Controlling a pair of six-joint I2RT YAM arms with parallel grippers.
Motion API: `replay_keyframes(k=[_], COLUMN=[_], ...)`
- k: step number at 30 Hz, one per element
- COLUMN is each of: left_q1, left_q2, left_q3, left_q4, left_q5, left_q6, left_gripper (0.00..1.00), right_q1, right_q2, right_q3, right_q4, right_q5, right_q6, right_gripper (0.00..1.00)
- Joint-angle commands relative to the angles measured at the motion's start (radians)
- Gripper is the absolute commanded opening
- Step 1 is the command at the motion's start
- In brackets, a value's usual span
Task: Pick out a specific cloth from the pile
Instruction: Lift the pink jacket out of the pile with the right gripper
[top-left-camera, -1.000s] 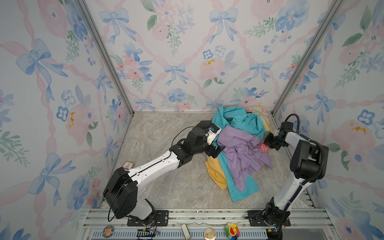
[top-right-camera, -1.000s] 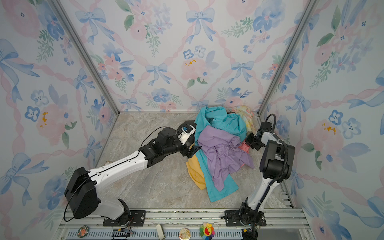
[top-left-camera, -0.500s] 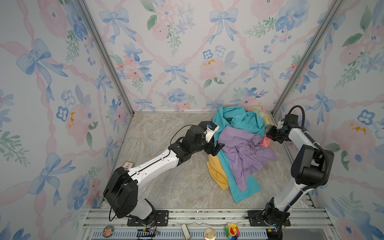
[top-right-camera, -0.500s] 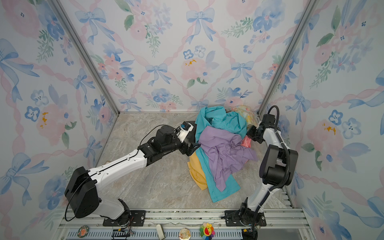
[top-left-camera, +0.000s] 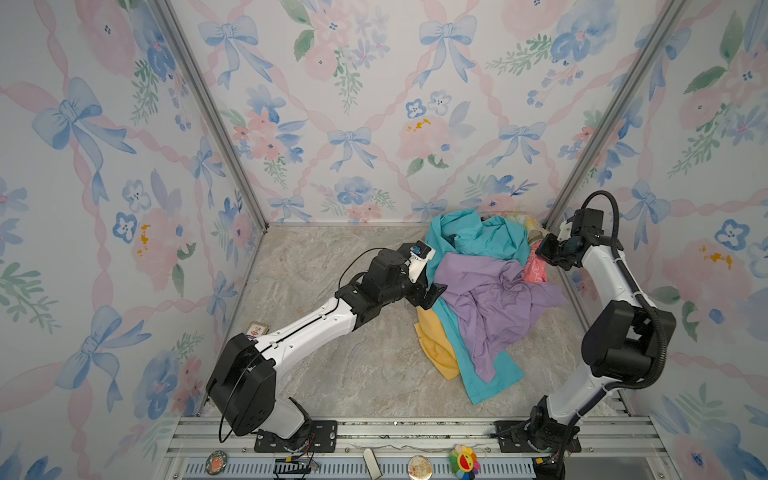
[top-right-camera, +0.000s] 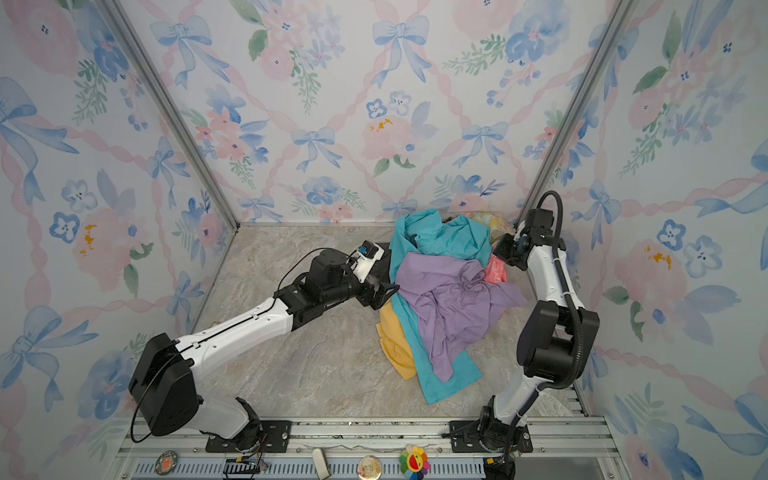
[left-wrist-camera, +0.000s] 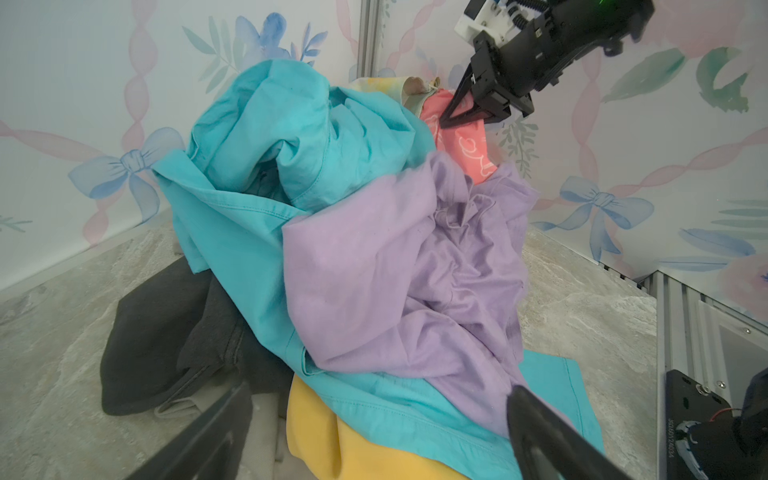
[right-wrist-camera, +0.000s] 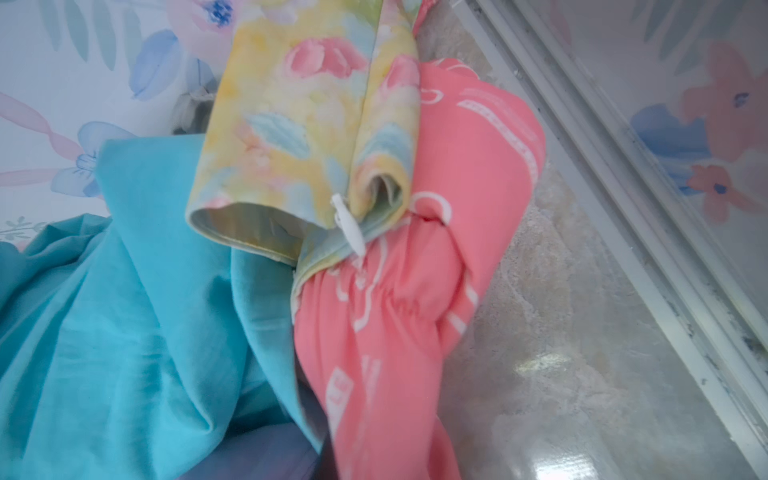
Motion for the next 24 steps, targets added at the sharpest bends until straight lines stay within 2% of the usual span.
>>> replay_keyframes(k=[1,11,24], left_q1=[0.006,0.006,0.011], left_q2=[0.003,0.005,0.007], left_q3=[0.022,0.019,0.018], left_q4=[0.003,0.005,0.015], left_q5=[0.012,0.004,0.007], left_q6=[-0.019,-0.022,-0.033], left_gripper=[0.97,0.97,0.97], right_q1=[-0.008,-0.003,0.044], right_q2=[-0.064,-0.04,-0.076], right_q3=[0.114,0.328,0.458], right_q4=[0.019,-0.07,-0.054], right_q5=[0.043,0.046,0.06], right_q6=[-0.026,-0.045,-0.047], right_gripper=[0.0,0.0,0.0])
